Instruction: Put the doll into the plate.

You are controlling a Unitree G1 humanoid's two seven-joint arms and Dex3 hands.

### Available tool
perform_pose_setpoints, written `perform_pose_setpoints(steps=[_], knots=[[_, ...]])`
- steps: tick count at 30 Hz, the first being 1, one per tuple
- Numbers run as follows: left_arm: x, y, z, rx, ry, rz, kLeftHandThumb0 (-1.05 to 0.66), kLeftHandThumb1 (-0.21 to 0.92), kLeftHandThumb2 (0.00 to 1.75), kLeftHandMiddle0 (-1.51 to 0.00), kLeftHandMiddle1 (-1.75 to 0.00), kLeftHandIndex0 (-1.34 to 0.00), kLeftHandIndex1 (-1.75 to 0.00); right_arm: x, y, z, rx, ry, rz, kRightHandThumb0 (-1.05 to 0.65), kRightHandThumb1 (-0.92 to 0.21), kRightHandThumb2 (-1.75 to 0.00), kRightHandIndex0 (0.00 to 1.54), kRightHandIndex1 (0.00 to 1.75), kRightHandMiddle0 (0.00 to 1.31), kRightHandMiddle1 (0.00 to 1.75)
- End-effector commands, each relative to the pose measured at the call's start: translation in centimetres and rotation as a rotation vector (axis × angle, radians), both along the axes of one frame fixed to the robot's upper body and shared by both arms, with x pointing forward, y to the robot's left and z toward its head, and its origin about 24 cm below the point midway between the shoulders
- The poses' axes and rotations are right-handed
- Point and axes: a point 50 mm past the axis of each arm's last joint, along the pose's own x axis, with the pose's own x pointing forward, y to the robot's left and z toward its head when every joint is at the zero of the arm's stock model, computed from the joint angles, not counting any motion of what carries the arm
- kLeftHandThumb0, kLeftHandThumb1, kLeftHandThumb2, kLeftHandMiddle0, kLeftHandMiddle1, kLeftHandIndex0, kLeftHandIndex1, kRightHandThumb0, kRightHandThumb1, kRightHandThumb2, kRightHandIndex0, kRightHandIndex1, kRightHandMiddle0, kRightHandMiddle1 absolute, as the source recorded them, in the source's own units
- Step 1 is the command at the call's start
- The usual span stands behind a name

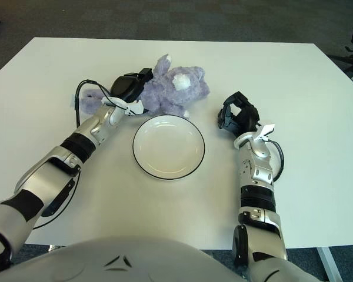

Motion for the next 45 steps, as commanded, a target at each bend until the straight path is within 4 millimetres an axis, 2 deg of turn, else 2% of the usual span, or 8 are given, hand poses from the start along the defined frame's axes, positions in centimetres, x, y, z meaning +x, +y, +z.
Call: perform_pose_setpoints(steps=[1,18,22,29,36,41,44,45], knots=[[0.0,0.6,0.8,-0.031,-0.036,0.015,0.00,-0.03,1.64,-0.85,-1.55,-0.74,-1.75,-0.9,0.2,-2.7,0.030,0.129,-0.002,-0.45,-0.42,-1.18,1.16,1.75,0.53,1.75],[-1.1,1.5,3.1,-0.081,-0.165,0.028,0.00,0.02,1.64,-0.78,-1.71,-0.67,-1.75,-0.9,0.3,-2.9,0.032,0.135,-0.006,-0.45,-0.43,-1.17,1.14,1.75,0.52,1.75],[-1.8,1.9,4.2,-0.112,-0.198,0.022,0.00,0.03,1.63,-0.78,-1.71,-0.66,-1.75,-0.9,0.4,-2.9,0.038,0.133,-0.005,-0.45,-0.43,-1.17,1.14,1.75,0.52,1.75],[-3.0,2.2,5.3,-0.138,-0.252,0.011,0.00,0.02,1.61,-0.80,-1.62,-0.68,-1.75,-0.9,0.4,-3.0,0.046,0.131,-0.003,-0.45,-0.43,-1.18,1.14,1.75,0.53,1.75],[-4.0,2.1,6.2,-0.166,-0.324,-0.001,0.00,-0.02,1.56,-0.93,-1.34,-0.76,-1.75,-0.8,0.4,-3.0,0.044,0.134,0.000,-0.45,-0.42,-1.19,1.15,1.75,0.53,1.75],[-5.0,2.1,6.4,-0.180,-0.347,-0.021,0.00,-0.05,1.59,-0.95,-1.31,-0.79,-1.75,-0.7,0.5,-3.0,0.040,0.134,0.002,-0.45,-0.42,-1.19,1.16,1.75,0.54,1.75],[-5.8,2.1,6.6,-0.180,-0.361,-0.039,0.00,-0.05,1.62,-0.90,-1.44,-0.78,-1.75,-0.7,0.5,-3.0,0.035,0.135,0.001,-0.45,-0.41,-1.20,1.16,1.75,0.54,1.75],[-5.9,2.1,6.6,-0.179,-0.364,-0.043,0.00,-0.04,1.65,-0.85,-1.55,-0.76,-1.74,-0.7,0.5,-3.0,0.034,0.135,0.001,-0.45,-0.40,-1.21,1.16,1.75,0.54,1.75]])
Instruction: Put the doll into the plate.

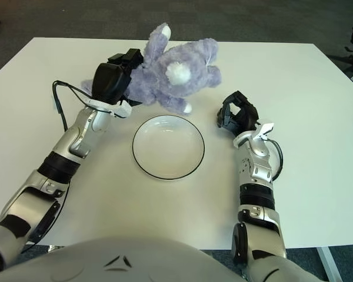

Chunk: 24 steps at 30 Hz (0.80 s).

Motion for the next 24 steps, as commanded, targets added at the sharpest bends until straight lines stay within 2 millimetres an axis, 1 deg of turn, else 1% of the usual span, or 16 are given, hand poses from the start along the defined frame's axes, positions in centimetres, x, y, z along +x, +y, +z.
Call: perform_pose_setpoints(steps=[1,3,4,7,9,10,11,13,18,24], knots=[[-0.8,0.4,0.5,0.003,-0.032,-0.013,0.00,-0.04,1.66,-0.84,-1.59,-0.76,-1.74,-1.0,0.4,-2.8,0.029,0.126,-0.003,-0.45,-0.40,-1.21,1.16,1.75,0.55,1.75],[-1.0,0.4,0.5,0.006,-0.032,-0.018,0.00,-0.04,1.67,-0.80,-1.68,-0.76,-1.70,-0.9,0.4,-2.8,0.030,0.126,-0.004,-0.45,-0.40,-1.21,1.16,1.75,0.55,1.75],[-1.2,0.5,0.5,0.008,-0.031,-0.024,0.00,-0.04,1.67,-0.80,-1.69,-0.77,-1.69,-0.9,0.4,-2.8,0.030,0.127,-0.004,-0.45,-0.40,-1.21,1.16,1.75,0.55,1.75],[-1.7,0.7,0.4,0.015,-0.021,-0.046,0.00,-0.04,1.66,-0.81,-1.73,-0.80,-1.59,-0.9,0.5,-2.8,0.036,0.130,-0.007,-0.45,-0.40,-1.21,1.15,1.75,0.54,1.75],[-2.2,0.9,0.4,0.021,-0.014,-0.061,0.00,-0.04,1.66,-0.81,-1.74,-0.79,-1.59,-0.8,0.5,-2.8,0.041,0.131,-0.006,-0.45,-0.40,-1.20,1.15,1.75,0.54,1.75],[-2.4,0.9,0.4,0.025,-0.012,-0.068,0.00,-0.03,1.67,-0.79,-1.74,-0.76,-1.65,-0.8,0.5,-2.8,0.042,0.132,-0.005,-0.45,-0.41,-1.20,1.15,1.75,0.54,1.75],[-2.7,1.0,0.4,0.031,0.000,-0.082,0.00,-0.03,1.67,-0.79,-1.74,-0.75,-1.67,-0.8,0.5,-2.8,0.043,0.132,-0.003,-0.45,-0.41,-1.20,1.15,1.75,0.54,1.75],[-3.0,1.1,0.3,0.039,0.016,-0.102,0.00,-0.01,1.65,-0.79,-1.69,-0.72,-1.71,-0.8,0.5,-2.8,0.043,0.131,-0.001,-0.45,-0.41,-1.20,1.14,1.75,0.54,1.75],[-3.6,1.2,0.1,0.071,0.041,-0.145,0.00,0.01,1.59,-0.83,-1.56,-0.70,-1.74,-0.7,0.5,-2.8,0.039,0.132,0.003,-0.45,-0.41,-1.20,1.14,1.75,0.54,1.75],[-4.2,1.0,-0.3,0.060,0.068,-0.216,0.00,0.04,1.55,-0.84,-1.51,-0.66,-1.75,-0.7,0.5,-2.8,0.036,0.134,0.005,-0.45,-0.41,-1.20,1.14,1.75,0.54,1.75]])
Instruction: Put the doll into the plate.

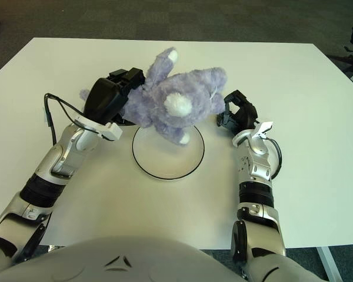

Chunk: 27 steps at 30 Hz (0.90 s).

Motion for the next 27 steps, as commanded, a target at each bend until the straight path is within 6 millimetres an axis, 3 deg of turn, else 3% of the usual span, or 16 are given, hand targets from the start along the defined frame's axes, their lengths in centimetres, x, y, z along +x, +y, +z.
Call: perform_pose_setpoints(steps=[1,17,22,27], knots=[[-0.4,0.0,0.3,-0.025,0.000,-0.050,0.00,0.05,1.53,-0.85,-1.48,-0.66,-1.75,-1.0,0.4,-2.8,0.030,0.128,0.004,-0.45,-0.41,-1.20,1.14,1.75,0.54,1.75],[-1.1,0.0,-0.4,-0.061,0.082,-0.125,0.00,0.11,1.41,-0.85,-1.30,-0.69,-1.75,-1.0,0.4,-2.8,0.027,0.129,0.002,-0.45,-0.42,-1.19,1.15,1.75,0.53,1.75],[-1.3,0.0,-0.6,-0.059,0.085,-0.124,0.00,0.11,1.41,-0.87,-1.29,-0.67,-1.75,-1.1,0.5,-2.8,0.022,0.130,0.002,-0.45,-0.42,-1.18,1.14,1.75,0.53,1.75],[-1.2,-0.1,-0.9,-0.052,0.094,-0.124,0.00,0.10,1.45,-0.86,-1.40,-0.63,-1.75,-1.1,0.5,-2.8,0.024,0.133,0.000,-0.45,-0.42,-1.18,1.14,1.75,0.53,1.75]])
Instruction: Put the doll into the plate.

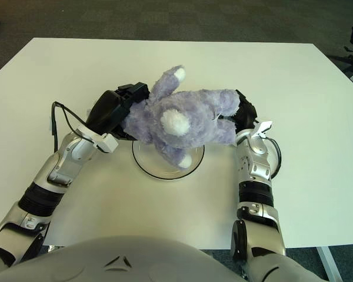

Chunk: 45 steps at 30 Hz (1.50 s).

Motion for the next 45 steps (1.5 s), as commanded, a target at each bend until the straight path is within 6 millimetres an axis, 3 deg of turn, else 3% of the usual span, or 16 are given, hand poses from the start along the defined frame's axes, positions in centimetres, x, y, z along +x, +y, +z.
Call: perform_pose_setpoints(steps=[1,9,23,31,34,37,40,42,45], knots=[[-0.10,0.06,0.18,-0.001,-0.012,-0.002,0.00,0.10,1.46,-0.85,-1.43,-0.62,-1.75,-1.14,0.37,-2.83,0.030,0.131,-0.001,-0.45,-0.42,-1.18,1.14,1.75,0.53,1.75],[-0.10,0.07,0.07,0.004,-0.022,-0.006,-0.01,0.07,1.58,-0.79,-1.72,-0.60,-1.71,-1.19,0.43,-2.81,0.031,0.131,-0.002,-0.45,-0.43,-1.18,1.13,1.75,0.53,1.75],[-0.11,0.06,-0.05,0.024,0.020,-0.011,-0.01,0.07,1.55,-0.78,-1.75,-0.67,-1.58,-1.24,0.43,-2.76,0.041,0.130,-0.001,-0.45,-0.43,-1.17,1.13,1.75,0.52,1.75],[-0.17,-0.12,-0.07,0.013,0.086,-0.030,-0.01,0.21,1.36,-0.68,-1.75,-0.63,-1.48,-1.25,0.35,-2.70,0.034,0.134,-0.003,-0.45,-0.43,-1.17,1.13,1.75,0.52,1.75],[-0.16,-0.16,-0.12,0.009,0.094,-0.035,-0.01,0.29,1.25,-0.63,-1.75,-0.58,-1.45,-1.25,0.35,-2.69,0.035,0.134,-0.004,-0.45,-0.43,-1.17,1.13,1.75,0.52,1.75],[-0.16,-0.18,-0.14,0.009,0.094,-0.039,-0.01,0.39,1.19,-0.49,-1.74,-0.47,-1.63,-1.24,0.36,-2.69,0.036,0.133,-0.004,-0.45,-0.43,-1.17,1.13,1.75,0.52,1.75],[-0.17,-0.18,-0.19,0.021,0.090,-0.040,-0.01,0.52,1.06,-0.38,-1.74,-0.37,-1.69,-1.24,0.36,-2.69,0.036,0.133,-0.003,-0.45,-0.43,-1.17,1.13,1.75,0.52,1.75],[-0.19,-0.18,-0.22,0.033,0.086,-0.042,0.20,0.47,1.11,-0.44,-1.74,-0.22,-1.51,-1.23,0.35,-2.69,0.032,0.133,-0.002,-0.45,-0.43,-1.17,1.13,1.75,0.52,1.75],[-0.23,-0.18,-0.25,0.046,0.083,-0.044,0.35,0.44,1.15,-0.49,-1.74,-0.10,-1.37,-1.23,0.35,-2.68,0.028,0.132,0.001,-0.45,-0.43,-1.17,1.13,1.75,0.52,1.75]])
